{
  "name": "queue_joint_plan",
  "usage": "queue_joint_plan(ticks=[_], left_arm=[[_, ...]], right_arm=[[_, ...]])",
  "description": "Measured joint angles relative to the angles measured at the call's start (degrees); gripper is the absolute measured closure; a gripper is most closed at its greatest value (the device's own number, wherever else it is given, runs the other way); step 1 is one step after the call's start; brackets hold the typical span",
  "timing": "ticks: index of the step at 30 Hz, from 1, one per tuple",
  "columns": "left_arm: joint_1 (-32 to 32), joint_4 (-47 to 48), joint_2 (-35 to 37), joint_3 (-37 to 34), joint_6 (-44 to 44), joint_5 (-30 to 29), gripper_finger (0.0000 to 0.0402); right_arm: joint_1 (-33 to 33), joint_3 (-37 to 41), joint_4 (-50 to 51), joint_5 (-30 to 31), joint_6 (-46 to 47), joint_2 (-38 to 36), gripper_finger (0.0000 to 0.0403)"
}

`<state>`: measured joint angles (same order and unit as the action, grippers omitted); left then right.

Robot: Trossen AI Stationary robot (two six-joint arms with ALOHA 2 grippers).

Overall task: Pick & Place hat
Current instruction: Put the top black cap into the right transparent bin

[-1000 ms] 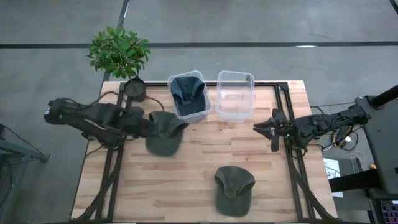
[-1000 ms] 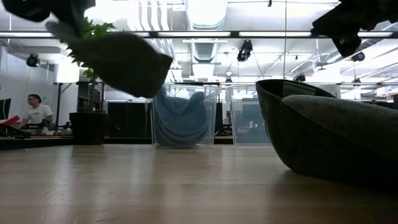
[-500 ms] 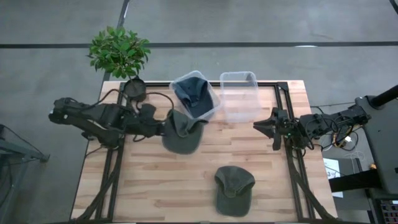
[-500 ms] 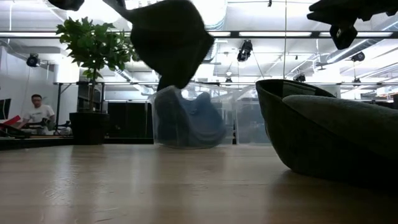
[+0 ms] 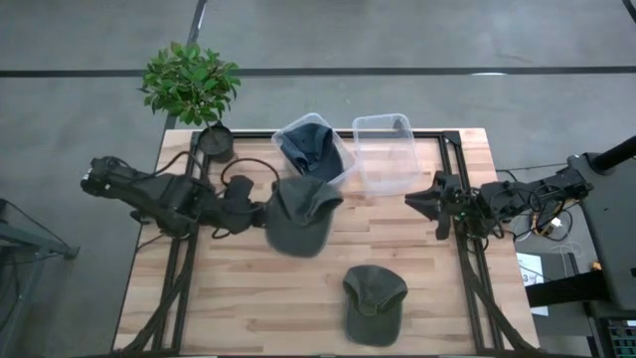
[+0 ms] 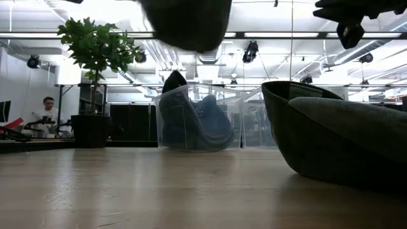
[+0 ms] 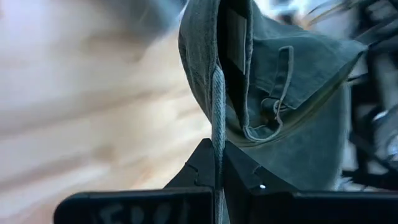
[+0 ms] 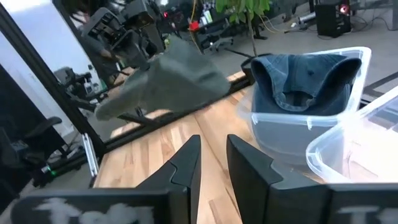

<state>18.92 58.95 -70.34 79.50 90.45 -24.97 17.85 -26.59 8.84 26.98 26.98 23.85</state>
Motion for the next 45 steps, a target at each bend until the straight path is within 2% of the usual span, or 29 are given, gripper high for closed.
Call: queue_joint_plan(ticks=[6, 11, 14, 22, 24, 29, 34, 37, 45], left_arm=[[0.2, -11.3, -1.5, 0.1, -12.7, -13.0, 0.0395], [-0.4, -18.2, -3.9, 0.1, -24.3, -27.3, 0.0395], [-0.9, -23.4, -5.8, 0.1, -32.5, -32.7, 0.0395], [-3.4, -40.9, -11.4, 0.5, -52.6, -34.8, 0.0395], [-4.0, -44.0, -12.4, 0.5, -56.5, -35.1, 0.0395], [-5.2, -47.4, -14.3, 1.1, -64.1, -39.4, 0.0395], [-5.3, -47.9, -15.2, 2.9, -69.2, -43.2, 0.0395], [-5.4, -48.0, -15.4, 4.0, -71.2, -44.6, 0.0395], [-5.6, -48.4, -15.3, 4.5, -72.0, -46.1, 0.0395]], right_arm=[[0.0, 0.0, -6.4, -0.9, -0.4, 2.4, 0.0332], [0.0, 0.0, -13.2, -3.8, -0.9, 4.5, 0.0310], [0.0, 0.0, -15.2, -4.5, -1.4, 5.3, 0.0290], [-0.2, -2.2, -16.2, -4.3, -4.7, 9.6, 0.0233], [-0.2, -4.0, -16.7, -1.6, -8.4, 11.8, 0.0224], [-0.2, -9.4, -16.5, 9.8, -18.8, 18.8, 0.0218], [-0.3, -15.0, -16.4, 13.5, -23.8, 24.9, 0.0218], [-0.9, -17.5, -16.4, 15.2, -23.2, 27.8, 0.0218], [-3.9, -22.3, -16.4, 15.1, -19.9, 33.3, 0.0218]])
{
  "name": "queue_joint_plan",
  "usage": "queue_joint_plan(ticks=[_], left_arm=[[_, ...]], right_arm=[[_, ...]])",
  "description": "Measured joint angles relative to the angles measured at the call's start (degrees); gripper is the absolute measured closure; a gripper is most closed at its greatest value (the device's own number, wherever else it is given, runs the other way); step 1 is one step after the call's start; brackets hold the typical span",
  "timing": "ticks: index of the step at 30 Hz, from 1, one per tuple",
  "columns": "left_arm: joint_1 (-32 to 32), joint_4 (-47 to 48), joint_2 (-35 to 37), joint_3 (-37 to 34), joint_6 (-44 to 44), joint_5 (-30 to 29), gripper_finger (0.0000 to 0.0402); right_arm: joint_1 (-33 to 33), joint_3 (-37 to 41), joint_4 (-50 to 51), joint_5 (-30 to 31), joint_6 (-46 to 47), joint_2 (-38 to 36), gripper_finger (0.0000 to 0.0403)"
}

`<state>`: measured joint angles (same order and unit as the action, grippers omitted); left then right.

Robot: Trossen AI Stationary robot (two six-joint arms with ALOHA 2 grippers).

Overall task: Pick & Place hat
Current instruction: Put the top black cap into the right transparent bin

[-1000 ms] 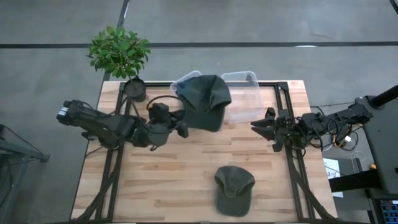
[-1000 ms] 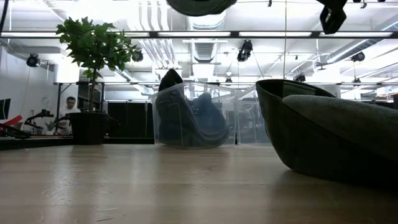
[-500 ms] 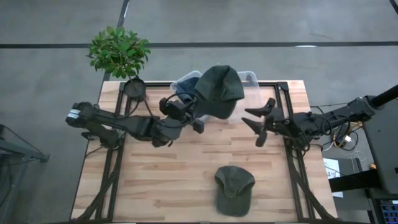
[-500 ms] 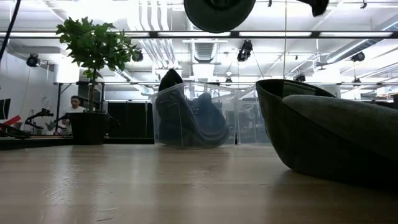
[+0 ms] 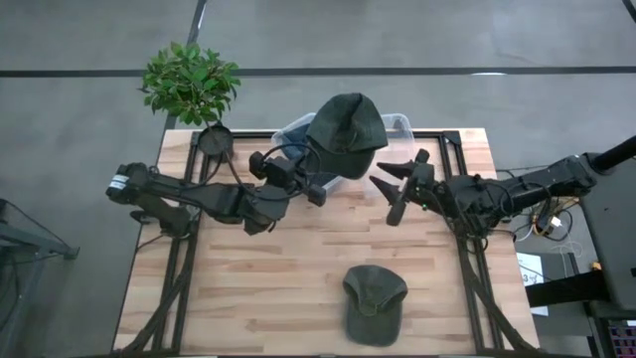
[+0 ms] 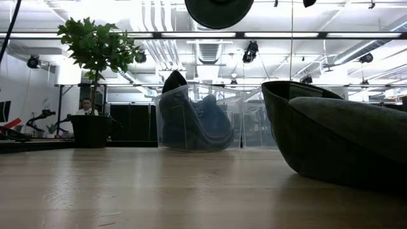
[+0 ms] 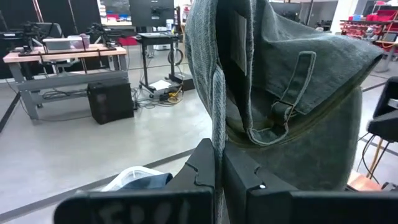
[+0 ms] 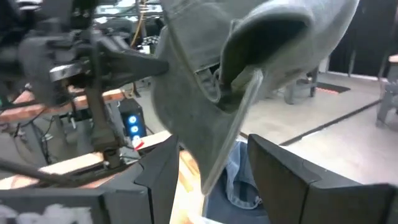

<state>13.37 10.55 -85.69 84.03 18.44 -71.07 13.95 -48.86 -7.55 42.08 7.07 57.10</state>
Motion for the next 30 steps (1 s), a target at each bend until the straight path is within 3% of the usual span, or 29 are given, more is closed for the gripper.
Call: queue_joint_plan(ticks=[14, 18, 24, 30], left_arm=[[0.1, -1.1, 0.0, 0.0, -0.2, 0.0, 0.0395], [0.1, -1.1, 0.1, 0.0, -0.7, 0.0, 0.0395], [0.1, -0.5, 0.1, 0.0, -0.6, 0.1, 0.0395], [0.1, 1.0, 0.1, 0.0, -2.0, 2.0, 0.0363]], right_arm=[[-5.9, -5.7, 0.3, -0.5, 4.2, 7.8, 0.0226], [-7.0, -7.9, 4.1, -0.5, 6.4, 9.3, 0.0267], [-7.1, -9.9, 8.2, 0.2, 5.4, 9.0, 0.0380], [-7.1, -11.3, 10.9, 0.3, 4.7, 7.7, 0.0390]])
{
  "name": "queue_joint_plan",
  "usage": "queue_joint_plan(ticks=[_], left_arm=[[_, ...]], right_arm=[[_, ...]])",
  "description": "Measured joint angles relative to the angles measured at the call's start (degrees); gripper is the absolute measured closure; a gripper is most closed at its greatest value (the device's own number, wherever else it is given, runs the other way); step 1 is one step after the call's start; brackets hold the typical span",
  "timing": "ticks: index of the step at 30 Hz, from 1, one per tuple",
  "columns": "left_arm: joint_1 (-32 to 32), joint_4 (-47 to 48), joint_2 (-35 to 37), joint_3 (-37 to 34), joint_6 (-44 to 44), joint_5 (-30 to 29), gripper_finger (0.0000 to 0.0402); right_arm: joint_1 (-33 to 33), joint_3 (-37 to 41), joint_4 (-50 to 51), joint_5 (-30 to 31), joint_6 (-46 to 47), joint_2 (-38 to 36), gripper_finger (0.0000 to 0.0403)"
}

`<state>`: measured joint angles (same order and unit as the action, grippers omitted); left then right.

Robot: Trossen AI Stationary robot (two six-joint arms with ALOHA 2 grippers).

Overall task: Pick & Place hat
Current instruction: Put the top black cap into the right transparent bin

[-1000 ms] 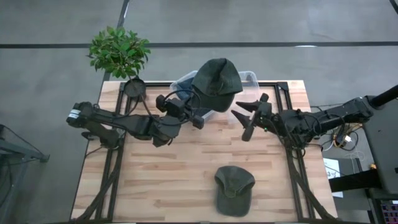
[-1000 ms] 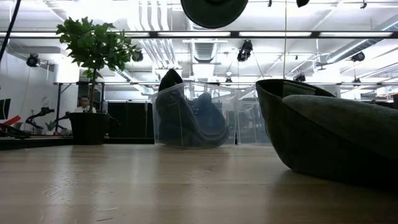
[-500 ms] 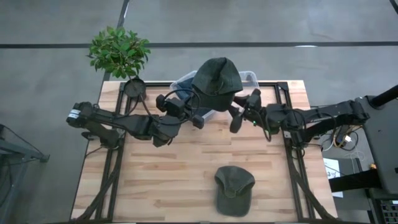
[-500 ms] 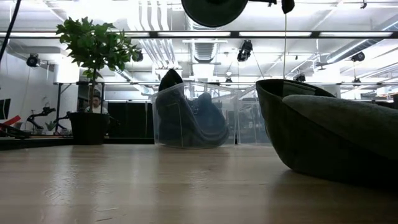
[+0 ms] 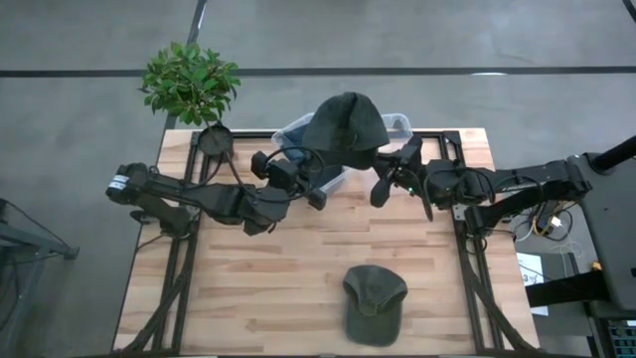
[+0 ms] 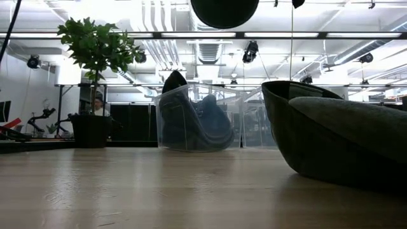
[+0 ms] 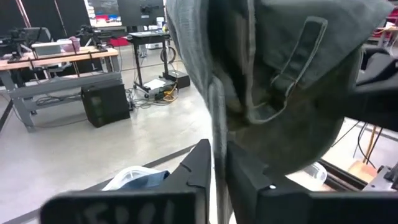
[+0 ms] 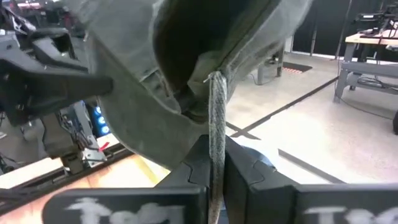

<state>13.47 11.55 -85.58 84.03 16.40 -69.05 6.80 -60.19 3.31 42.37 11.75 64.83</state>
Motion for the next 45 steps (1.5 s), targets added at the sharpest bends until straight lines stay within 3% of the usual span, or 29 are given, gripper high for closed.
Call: queue_joint_plan(ticks=[11, 15, 20, 27, 34, 41, 45], left_arm=[[2.5, 0.1, 1.5, 0.0, -10.5, -0.1, 0.0340], [4.5, 2.1, 2.8, 0.0, -15.4, -0.1, 0.0339], [6.5, 10.0, 4.4, 0.0, -15.1, -0.8, 0.0339], [6.4, 21.9, 5.0, -0.9, -4.8, -1.1, 0.0338], [6.3, 24.1, 4.9, -3.9, -1.3, -1.1, 0.0338], [6.3, 24.1, 4.9, -7.1, -1.3, -1.1, 0.0338], [6.3, 24.1, 4.9, -8.9, -0.7, -1.1, 0.0338]], right_arm=[[0.0, 0.0, 7.6, 7.5, 1.8, -6.1, 0.0392], [-0.2, 0.1, 12.7, 4.3, 5.8, -9.8, 0.0393], [-0.4, 0.4, 16.7, -12.8, 8.2, -15.7, 0.0393], [-0.3, 0.5, 16.5, -40.7, 12.0, -23.0, 0.0394], [-0.3, 0.5, 13.6, -63.9, 14.9, -26.4, 0.0392], [-0.3, 0.5, 5.0, -82.1, 17.5, -26.9, 0.0391], [-0.3, 0.5, 0.0, -85.6, 17.2, -26.9, 0.0391]])
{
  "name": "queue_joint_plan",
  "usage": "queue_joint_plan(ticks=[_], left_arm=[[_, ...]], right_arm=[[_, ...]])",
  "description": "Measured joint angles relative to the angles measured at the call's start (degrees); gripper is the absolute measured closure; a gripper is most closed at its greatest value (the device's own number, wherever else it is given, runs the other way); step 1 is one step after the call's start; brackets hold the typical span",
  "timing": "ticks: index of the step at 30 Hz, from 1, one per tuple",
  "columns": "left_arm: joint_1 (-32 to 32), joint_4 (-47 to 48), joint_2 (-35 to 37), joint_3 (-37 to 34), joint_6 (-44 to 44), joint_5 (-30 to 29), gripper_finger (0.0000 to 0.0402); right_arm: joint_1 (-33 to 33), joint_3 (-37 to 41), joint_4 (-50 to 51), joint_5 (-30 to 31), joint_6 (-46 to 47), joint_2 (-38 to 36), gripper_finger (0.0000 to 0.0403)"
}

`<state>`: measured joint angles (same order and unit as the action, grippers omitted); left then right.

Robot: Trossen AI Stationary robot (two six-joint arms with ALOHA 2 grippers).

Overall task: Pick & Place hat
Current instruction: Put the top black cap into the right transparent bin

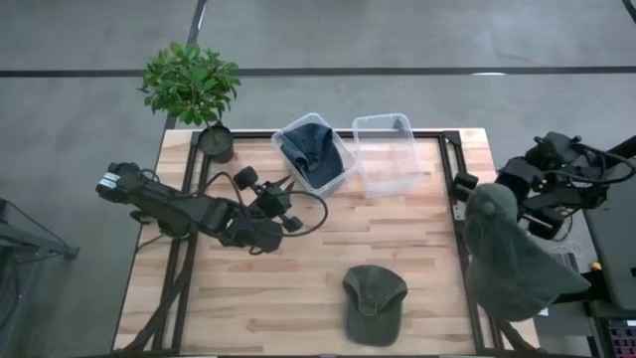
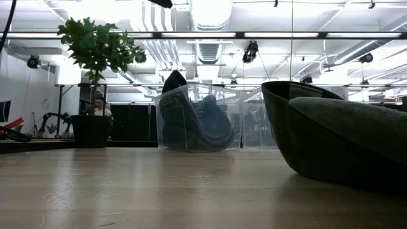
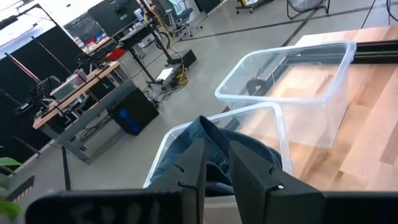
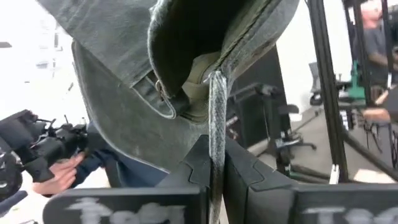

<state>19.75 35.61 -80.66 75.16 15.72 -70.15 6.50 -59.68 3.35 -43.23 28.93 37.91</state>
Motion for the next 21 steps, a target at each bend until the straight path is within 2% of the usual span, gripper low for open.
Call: queue_joint_plan(ticks=[3, 8, 12, 16, 21], left_arm=[[0.0, 0.1, 0.0, -0.6, 2.4, 0.0, 0.0338], [0.0, 0.5, 0.0, -0.6, 5.4, 0.2, 0.0338], [0.0, 1.4, 0.4, -2.4, 7.2, 2.9, 0.0338], [0.0, 1.4, 3.1, -7.9, 15.4, 3.5, 0.0338], [0.6, -1.2, 10.2, -15.8, 21.2, 3.5, 0.0338]], right_arm=[[0.0, 0.2, 0.0, 2.5, -0.6, 0.0, 0.0390], [0.0, 1.4, 8.0, 14.8, -1.2, 0.5, 0.0390], [0.0, 1.7, 21.3, 30.2, -3.5, 2.0, 0.0390], [0.0, 1.8, 32.5, 45.6, -4.2, 3.6, 0.0390], [-0.9, 1.8, 34.5, 65.7, -3.6, 3.4, 0.0390]])
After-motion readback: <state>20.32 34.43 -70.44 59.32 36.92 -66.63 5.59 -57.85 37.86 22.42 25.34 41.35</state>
